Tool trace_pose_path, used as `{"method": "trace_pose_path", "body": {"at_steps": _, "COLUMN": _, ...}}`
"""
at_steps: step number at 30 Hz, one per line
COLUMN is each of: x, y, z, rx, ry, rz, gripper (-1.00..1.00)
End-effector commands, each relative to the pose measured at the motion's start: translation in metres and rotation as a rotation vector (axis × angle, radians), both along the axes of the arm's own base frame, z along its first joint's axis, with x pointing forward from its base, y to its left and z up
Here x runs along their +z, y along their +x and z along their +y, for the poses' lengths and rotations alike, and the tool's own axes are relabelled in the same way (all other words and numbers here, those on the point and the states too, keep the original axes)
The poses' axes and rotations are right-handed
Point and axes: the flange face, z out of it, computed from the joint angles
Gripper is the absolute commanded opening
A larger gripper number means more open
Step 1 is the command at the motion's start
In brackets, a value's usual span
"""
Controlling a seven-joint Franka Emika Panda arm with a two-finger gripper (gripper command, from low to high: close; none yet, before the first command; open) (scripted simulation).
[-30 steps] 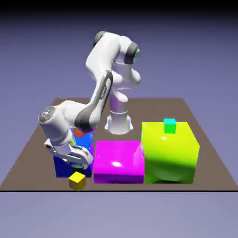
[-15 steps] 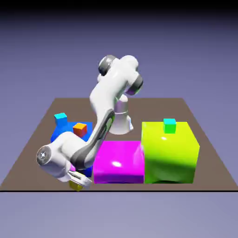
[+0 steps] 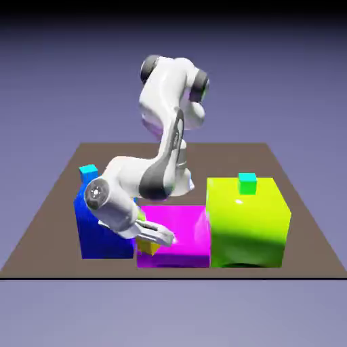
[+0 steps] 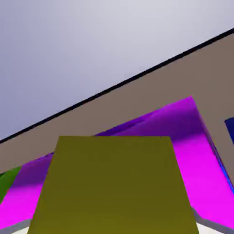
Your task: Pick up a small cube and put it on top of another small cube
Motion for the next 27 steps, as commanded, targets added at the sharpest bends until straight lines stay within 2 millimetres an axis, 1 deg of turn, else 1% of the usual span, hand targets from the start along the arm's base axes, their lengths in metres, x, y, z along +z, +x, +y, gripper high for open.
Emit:
{"method": "trace_pose_path", "body": {"at_steps": 1, "x": 0.01, "y": -0.003, "z": 0.013, "rx": -0.017, "ry": 0.003, "rz": 0.001, "gripper": -1.0}}
{"method": "trace_pose_path", "body": {"at_steps": 6, "x": 0.061, "y": -0.026, "z": 0.081, "rx": -0.096, "ry": 0.011, "rz": 0.008, "gripper": -1.0}}
{"method": "trace_pose_path", "body": {"at_steps": 10, "x": 0.102, "y": -0.055, "z": 0.133, "rx": -0.147, "ry": -0.003, "rz": 0.016, "gripper": -1.0}}
{"method": "trace_pose_path", "body": {"at_steps": 13, "x": 0.131, "y": -0.082, "z": 0.17, "rx": -0.183, "ry": -0.027, "rz": 0.021, "gripper": -1.0}}
{"method": "trace_pose_path", "body": {"at_steps": 16, "x": 0.156, "y": -0.114, "z": 0.204, "rx": -0.219, "ry": -0.062, "rz": 0.021, "gripper": -1.0}}
{"method": "trace_pose_path", "body": {"at_steps": 20, "x": 0.181, "y": -0.161, "z": 0.243, "rx": -0.278, "ry": -0.121, "rz": 0.017, "gripper": -1.0}}
{"method": "trace_pose_path", "body": {"at_steps": 21, "x": 0.18, "y": -0.163, "z": 0.241, "rx": -0.326, "ry": -0.111, "rz": 0.043, "gripper": -1.0}}
{"method": "trace_pose_path", "body": {"at_steps": 22, "x": 0.18, "y": -0.163, "z": 0.241, "rx": -0.326, "ry": -0.111, "rz": 0.043, "gripper": -1.0}}
{"method": "trace_pose_path", "body": {"at_steps": 25, "x": 0.131, "y": -0.175, "z": 0.258, "rx": -0.326, "ry": -0.108, "rz": 0.044, "gripper": -1.0}}
{"method": "trace_pose_path", "body": {"at_steps": 26, "x": 0.118, "y": -0.18, "z": 0.262, "rx": -0.326, "ry": -0.11, "rz": 0.044, "gripper": -1.0}}
{"method": "trace_pose_path", "body": {"at_steps": 27, "x": 0.118, "y": -0.18, "z": 0.262, "rx": -0.326, "ry": -0.11, "rz": 0.044, "gripper": 1.0}}
